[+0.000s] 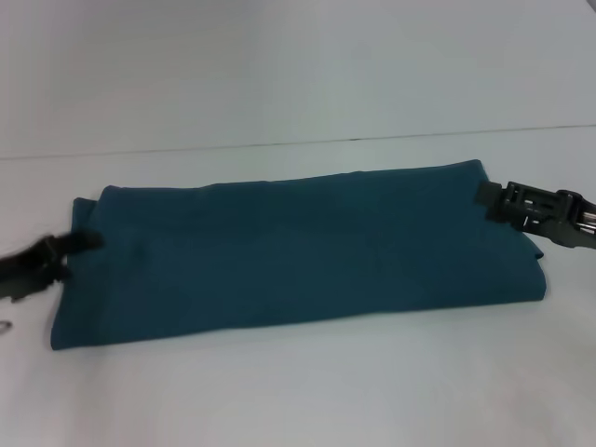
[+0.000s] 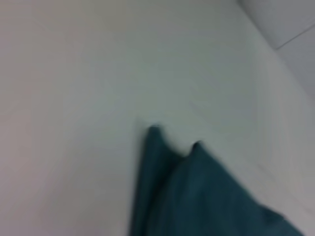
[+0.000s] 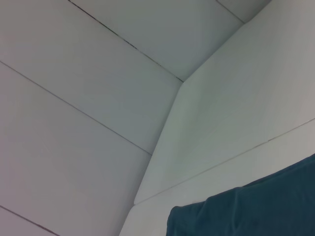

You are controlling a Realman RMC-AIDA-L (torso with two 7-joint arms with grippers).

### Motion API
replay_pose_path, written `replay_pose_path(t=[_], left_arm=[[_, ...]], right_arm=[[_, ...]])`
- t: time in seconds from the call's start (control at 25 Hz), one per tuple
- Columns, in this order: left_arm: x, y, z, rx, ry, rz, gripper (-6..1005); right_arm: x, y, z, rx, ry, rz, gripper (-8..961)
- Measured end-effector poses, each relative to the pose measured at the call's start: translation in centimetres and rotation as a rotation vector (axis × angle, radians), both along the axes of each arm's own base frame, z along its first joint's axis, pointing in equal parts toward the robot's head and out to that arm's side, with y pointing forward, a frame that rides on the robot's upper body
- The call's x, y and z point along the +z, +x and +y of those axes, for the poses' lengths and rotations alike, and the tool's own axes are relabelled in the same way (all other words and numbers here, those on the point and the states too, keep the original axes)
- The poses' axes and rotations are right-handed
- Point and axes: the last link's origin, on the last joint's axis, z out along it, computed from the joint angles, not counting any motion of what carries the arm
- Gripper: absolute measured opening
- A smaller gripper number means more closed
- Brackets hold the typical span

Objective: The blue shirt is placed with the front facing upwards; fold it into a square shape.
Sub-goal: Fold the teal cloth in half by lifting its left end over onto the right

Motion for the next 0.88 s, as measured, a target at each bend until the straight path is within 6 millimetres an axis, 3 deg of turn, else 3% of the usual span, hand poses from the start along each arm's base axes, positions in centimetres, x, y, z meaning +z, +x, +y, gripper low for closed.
replay_pose_path(t=[0.12, 0.24, 0.4, 0.88], left_arm=[[2.4, 1.5, 0.4, -0.096, 0.006, 0.032, 847], [3.4, 2.8, 1.2, -0.163, -0.082, 0.126, 847], [3.0, 3.2, 1.9, -0.144, -0.208, 0.268, 849], [0.9, 3.3, 2.6, -0.088, -0.148, 0.274, 845]], right_arm=[[0.2, 0.1, 0.0, 0.001, 0.002, -0.006, 773], [0.2, 0.1, 0.0, 0.003, 0.002, -0.009, 773], [0.2, 0.1, 0.1, 0.003, 0.007, -0.013, 773], [-0.1, 0.5, 0.0, -0.011, 0.007, -0.019, 773]])
